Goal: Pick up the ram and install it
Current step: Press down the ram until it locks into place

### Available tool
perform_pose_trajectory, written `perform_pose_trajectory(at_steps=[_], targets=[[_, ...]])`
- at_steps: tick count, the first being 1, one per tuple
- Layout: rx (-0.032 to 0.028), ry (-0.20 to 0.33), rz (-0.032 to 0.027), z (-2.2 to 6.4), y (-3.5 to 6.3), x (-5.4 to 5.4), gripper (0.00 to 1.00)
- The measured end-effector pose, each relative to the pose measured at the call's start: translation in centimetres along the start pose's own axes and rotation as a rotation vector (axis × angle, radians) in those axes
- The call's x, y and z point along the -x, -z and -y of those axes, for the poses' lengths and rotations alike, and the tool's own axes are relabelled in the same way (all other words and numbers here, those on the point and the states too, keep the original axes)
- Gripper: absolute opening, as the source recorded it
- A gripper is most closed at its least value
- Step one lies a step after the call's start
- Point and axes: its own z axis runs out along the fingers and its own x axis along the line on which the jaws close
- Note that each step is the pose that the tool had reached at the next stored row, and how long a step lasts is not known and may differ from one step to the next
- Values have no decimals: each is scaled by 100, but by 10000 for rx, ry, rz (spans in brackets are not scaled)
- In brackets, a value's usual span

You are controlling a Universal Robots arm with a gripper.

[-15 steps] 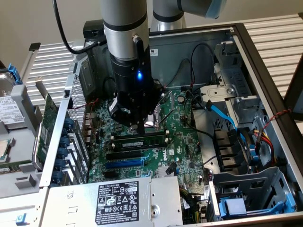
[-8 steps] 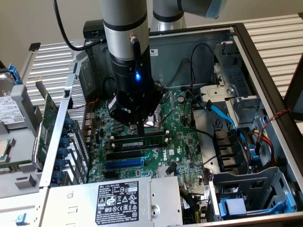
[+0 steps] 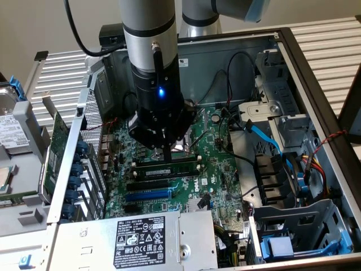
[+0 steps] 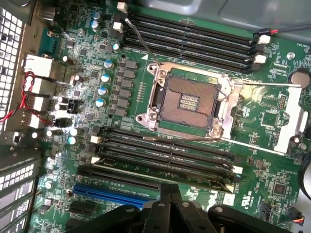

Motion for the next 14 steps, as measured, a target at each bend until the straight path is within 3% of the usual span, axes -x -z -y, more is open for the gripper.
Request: perform_pose_trajectory(at_steps=[10,14], targets=[[-33,-1474,-17,0,-2,0,10],[-37,-1677,-19,0,-3,0,10]])
